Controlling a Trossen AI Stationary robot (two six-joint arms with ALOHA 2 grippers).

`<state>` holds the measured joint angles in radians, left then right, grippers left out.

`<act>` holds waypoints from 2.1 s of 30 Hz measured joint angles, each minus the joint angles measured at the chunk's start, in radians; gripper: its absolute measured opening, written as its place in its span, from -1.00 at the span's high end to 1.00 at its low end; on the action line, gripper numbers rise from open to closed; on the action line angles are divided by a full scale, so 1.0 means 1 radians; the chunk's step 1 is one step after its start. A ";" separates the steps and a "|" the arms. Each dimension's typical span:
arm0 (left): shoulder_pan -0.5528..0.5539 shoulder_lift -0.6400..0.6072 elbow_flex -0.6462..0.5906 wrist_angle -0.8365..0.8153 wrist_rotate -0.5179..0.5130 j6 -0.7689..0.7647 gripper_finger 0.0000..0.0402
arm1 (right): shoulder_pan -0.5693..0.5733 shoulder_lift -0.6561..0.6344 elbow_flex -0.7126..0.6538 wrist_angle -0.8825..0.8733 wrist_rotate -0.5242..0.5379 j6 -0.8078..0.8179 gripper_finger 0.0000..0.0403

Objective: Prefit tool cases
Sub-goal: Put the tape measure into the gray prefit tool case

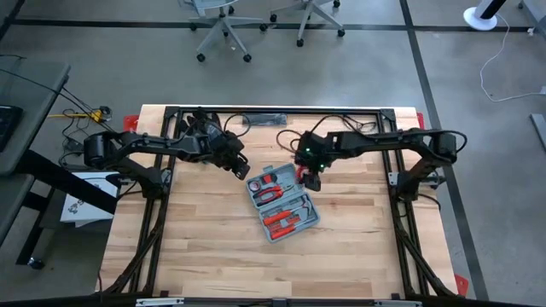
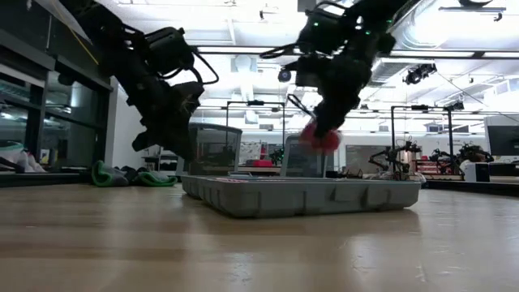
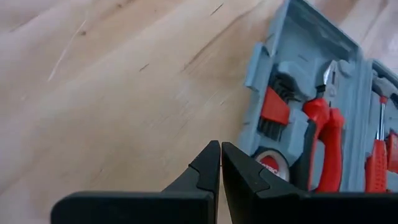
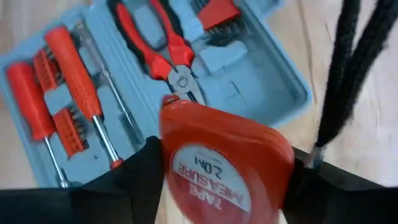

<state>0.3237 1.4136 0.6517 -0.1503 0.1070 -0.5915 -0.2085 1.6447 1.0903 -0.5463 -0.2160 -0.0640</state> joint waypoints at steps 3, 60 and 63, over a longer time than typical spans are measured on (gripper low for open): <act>0.000 0.000 -0.015 0.005 0.006 -0.009 0.95 | 0.008 0.069 0.076 -0.057 0.007 -0.101 0.60; -0.138 0.329 0.102 0.451 0.295 -0.091 0.95 | -0.015 0.455 0.336 -0.106 -0.177 0.058 1.00; -0.130 0.320 0.104 0.467 0.320 -0.076 0.95 | -0.015 0.397 0.331 -0.126 -0.159 0.059 1.00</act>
<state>0.1939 1.7340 0.7555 0.3167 0.4273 -0.6678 -0.2234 2.0419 1.4217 -0.6726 -0.3750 -0.0050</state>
